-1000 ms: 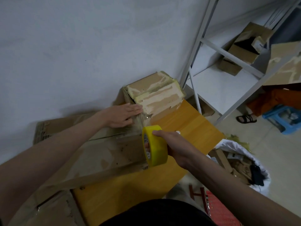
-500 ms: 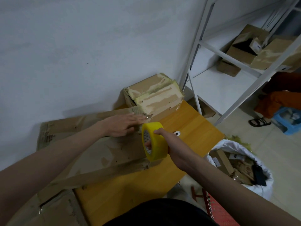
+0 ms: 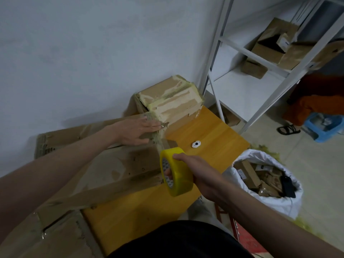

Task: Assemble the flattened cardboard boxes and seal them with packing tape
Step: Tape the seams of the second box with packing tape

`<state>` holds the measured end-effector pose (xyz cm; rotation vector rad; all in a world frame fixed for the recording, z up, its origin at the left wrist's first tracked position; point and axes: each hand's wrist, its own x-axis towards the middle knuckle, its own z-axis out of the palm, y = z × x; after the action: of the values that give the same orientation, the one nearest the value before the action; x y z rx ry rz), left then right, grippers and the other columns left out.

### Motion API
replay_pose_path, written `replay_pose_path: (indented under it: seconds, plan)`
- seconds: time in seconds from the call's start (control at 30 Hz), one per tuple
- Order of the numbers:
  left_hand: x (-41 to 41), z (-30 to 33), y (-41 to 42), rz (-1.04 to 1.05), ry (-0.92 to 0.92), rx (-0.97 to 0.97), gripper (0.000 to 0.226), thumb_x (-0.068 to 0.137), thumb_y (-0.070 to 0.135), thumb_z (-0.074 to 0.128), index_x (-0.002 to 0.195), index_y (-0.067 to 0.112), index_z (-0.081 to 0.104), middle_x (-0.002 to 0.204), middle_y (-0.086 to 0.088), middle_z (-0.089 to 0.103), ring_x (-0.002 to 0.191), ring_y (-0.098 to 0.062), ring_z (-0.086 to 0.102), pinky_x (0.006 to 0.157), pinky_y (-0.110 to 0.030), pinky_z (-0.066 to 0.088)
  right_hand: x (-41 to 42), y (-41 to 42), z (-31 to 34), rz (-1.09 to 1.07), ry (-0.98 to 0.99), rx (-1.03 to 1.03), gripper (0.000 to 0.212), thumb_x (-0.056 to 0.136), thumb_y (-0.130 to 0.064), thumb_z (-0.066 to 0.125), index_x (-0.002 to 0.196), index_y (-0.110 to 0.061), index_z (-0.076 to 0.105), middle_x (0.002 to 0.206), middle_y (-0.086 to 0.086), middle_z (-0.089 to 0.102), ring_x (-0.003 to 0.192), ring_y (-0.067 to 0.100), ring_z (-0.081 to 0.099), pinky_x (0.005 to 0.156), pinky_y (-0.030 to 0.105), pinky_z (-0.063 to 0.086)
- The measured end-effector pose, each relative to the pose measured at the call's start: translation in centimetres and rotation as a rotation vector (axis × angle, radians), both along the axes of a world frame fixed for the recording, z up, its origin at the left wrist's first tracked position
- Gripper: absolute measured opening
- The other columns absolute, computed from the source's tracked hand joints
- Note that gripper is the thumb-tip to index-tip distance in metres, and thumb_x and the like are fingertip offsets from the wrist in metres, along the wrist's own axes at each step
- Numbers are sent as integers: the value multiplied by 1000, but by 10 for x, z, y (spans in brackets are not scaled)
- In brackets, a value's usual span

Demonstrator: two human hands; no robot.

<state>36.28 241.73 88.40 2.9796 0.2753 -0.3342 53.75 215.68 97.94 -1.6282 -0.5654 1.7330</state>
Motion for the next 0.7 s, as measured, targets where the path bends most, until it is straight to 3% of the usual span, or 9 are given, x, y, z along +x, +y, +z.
replay_pose_path:
  seconds: [0.13,0.33,0.5,0.6,0.7]
  plan:
    - [-6,5,-13,-30,-12,36,76,94,59,22,159,20,15,166,5,6,153,-8,-1,124,-32,-6,-5,-2,-2,0,25,-10,43,101,-38,53,108,-2,73,102,12,76,103,29,70,90,40,58]
    - [-9,2,-48,-56,34,56,80,94,67,19,159,23,5,166,5,-3,151,-5,-9,125,-35,-4,-7,-5,-1,9,-22,10,38,101,-38,52,111,-6,71,100,9,76,98,24,71,76,30,54]
    - [-12,-5,-67,31,-10,-3,106,82,86,29,159,20,-3,166,2,-11,151,-6,-12,125,-37,-2,-3,-6,3,23,-55,23,38,102,-38,52,109,-7,72,98,7,76,89,18,72,69,25,53]
    - [-12,-9,-74,61,-67,0,121,75,92,41,159,17,-3,166,3,-11,152,-7,-11,125,-36,-3,-3,-6,4,33,-68,31,38,102,-39,51,112,-7,70,98,6,76,80,12,73,59,18,54]
    - [-11,-12,-78,74,-113,4,125,72,92,46,159,15,0,167,2,-8,152,-9,-8,125,-37,0,-2,-8,3,25,-68,54,36,102,-37,51,113,-8,69,96,6,76,81,13,73,59,17,54]
